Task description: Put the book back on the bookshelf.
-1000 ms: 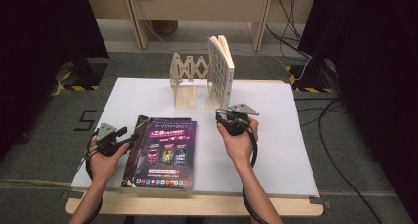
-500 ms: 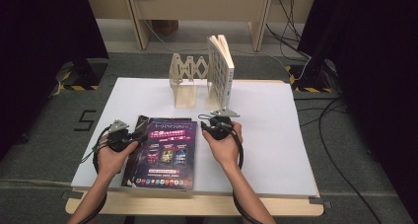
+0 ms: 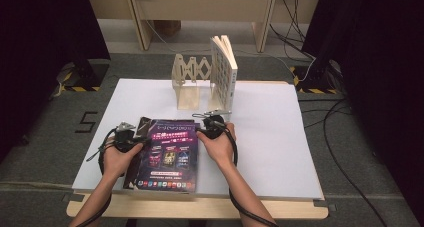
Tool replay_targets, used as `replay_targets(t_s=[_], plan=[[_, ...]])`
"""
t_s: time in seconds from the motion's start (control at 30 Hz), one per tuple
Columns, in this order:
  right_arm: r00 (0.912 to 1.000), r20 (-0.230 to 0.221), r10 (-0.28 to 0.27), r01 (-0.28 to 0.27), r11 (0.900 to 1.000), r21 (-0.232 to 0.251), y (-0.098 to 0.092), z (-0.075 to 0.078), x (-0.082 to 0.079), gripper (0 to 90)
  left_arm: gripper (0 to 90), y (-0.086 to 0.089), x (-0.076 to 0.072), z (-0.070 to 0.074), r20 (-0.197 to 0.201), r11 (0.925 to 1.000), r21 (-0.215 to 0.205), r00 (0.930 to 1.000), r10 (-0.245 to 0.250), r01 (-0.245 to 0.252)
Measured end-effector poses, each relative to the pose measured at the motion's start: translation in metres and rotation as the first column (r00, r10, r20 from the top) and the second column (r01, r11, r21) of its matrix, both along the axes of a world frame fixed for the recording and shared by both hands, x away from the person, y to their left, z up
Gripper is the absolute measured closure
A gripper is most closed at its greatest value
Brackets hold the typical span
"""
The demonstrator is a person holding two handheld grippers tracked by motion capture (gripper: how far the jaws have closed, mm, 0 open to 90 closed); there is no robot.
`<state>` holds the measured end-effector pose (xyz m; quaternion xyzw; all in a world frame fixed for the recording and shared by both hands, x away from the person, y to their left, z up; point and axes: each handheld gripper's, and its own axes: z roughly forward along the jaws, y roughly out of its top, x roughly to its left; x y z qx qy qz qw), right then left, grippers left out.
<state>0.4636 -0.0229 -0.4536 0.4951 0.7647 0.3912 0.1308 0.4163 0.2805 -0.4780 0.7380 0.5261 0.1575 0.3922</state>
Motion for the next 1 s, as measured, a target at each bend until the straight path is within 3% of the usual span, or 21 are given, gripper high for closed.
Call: replay_targets(t_s=[0.47,0.73,1.0], plan=[[0.9977,-0.066,-0.012,0.011,1.0,-0.003,0.004,-0.012,0.022,53.7,73.0,-0.007,-0.003,0.002,0.008,0.9989,0.04,0.9996,-0.025,0.025],[0.9908,-0.132,-0.03,0.033,0.999,0.02,0.001,-0.02,0.034,52.6,72.7,-0.012,-0.006,0.002,0.008,0.9975,0.051,0.9988,-0.049,0.049],[0.9874,-0.156,-0.028,0.036,0.998,0.048,-0.003,-0.021,0.039,52.7,71.9,-0.015,-0.007,0.002,0.01,0.9964,0.06,0.9982,-0.06,0.059]])
